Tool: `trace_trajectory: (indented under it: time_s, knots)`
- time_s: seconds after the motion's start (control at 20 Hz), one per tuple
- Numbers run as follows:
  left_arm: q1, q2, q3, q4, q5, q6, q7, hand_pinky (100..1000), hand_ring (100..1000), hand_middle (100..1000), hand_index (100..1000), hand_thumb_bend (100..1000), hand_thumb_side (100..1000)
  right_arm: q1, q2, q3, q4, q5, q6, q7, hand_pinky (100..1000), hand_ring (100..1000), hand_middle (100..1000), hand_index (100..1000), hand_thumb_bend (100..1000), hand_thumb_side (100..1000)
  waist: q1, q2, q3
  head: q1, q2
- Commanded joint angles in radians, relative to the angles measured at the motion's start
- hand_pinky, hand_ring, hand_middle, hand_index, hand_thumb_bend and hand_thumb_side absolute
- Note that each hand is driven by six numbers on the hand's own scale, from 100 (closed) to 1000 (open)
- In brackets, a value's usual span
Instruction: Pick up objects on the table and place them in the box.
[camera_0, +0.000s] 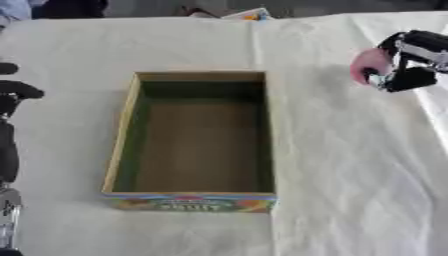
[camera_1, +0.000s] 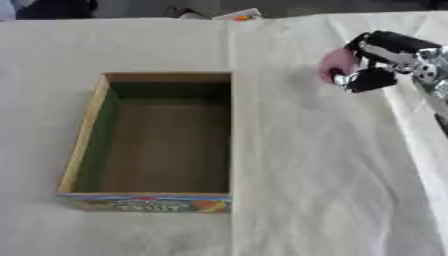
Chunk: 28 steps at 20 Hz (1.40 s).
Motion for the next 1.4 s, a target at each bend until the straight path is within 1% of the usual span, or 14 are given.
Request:
trace_trajectory:
  time_s: [0.05, 0.3, 0.55, 0.6, 0.65, 0.8, 1.05, 1.2, 1.4]
  knots:
    - [-0.003, 0.011, 0.0, -0.012, 0.005, -0.001, -0.005, 554, 489, 577, 701, 100, 956, -0.016, -0.054, -0.001, -0.09, -0.015, 0.008, -0.037, 546, 675, 645, 699, 100, 605, -0.005, -0.023, 0.0, 0.003, -0.004]
    - [-0.003, 0.012, -0.002, -0.011, 0.006, 0.0, -0.008, 554, 489, 578, 701, 100, 956, -0.026, -0.08, 0.02, -0.256, -0.043, 0.026, -0.063, 552, 680, 648, 693, 100, 628, -0.01, -0.025, -0.001, 0.003, -0.002]
    - [-0.004, 0.013, -0.004, -0.011, 0.008, 0.002, -0.01, 554, 489, 578, 700, 100, 954, -0.057, -0.075, 0.046, -0.423, -0.084, 0.058, -0.037, 559, 686, 651, 691, 100, 637, -0.014, -0.031, 0.001, 0.001, -0.001]
    - [-0.004, 0.013, -0.004, -0.012, 0.009, 0.002, -0.01, 554, 489, 578, 700, 100, 954, -0.067, -0.069, 0.053, -0.451, -0.092, 0.062, -0.027, 560, 687, 653, 691, 100, 758, -0.015, -0.033, 0.002, 0.001, 0.0]
    - [-0.004, 0.013, -0.005, -0.011, 0.009, 0.002, -0.01, 553, 489, 578, 700, 100, 953, -0.078, -0.061, 0.06, -0.476, -0.1, 0.066, -0.017, 561, 688, 653, 691, 100, 635, -0.015, -0.035, 0.003, 0.001, 0.001]
    - [-0.003, 0.015, -0.005, -0.012, 0.01, 0.002, -0.01, 553, 490, 578, 700, 100, 951, -0.116, -0.023, 0.078, -0.532, -0.125, 0.081, 0.02, 568, 691, 656, 694, 100, 626, -0.017, -0.041, 0.004, 0.0, 0.005]
    - [-0.002, 0.014, -0.006, -0.012, 0.012, 0.002, -0.01, 553, 490, 578, 700, 100, 951, -0.166, 0.067, 0.102, -0.574, -0.157, 0.1, 0.087, 582, 700, 662, 703, 100, 619, -0.016, -0.045, 0.004, -0.003, 0.011]
    - [-0.003, 0.014, -0.006, -0.013, 0.013, 0.001, -0.01, 552, 490, 579, 699, 100, 950, -0.173, 0.124, 0.112, -0.583, -0.157, 0.107, 0.119, 584, 701, 660, 705, 100, 616, -0.015, -0.045, 0.004, -0.002, 0.012]
    - [-0.002, 0.012, -0.005, -0.014, 0.013, 0.001, -0.008, 552, 490, 579, 699, 100, 951, -0.164, 0.195, 0.118, -0.597, -0.131, 0.11, 0.137, 586, 703, 659, 703, 100, 619, -0.014, -0.042, 0.002, -0.001, 0.01]
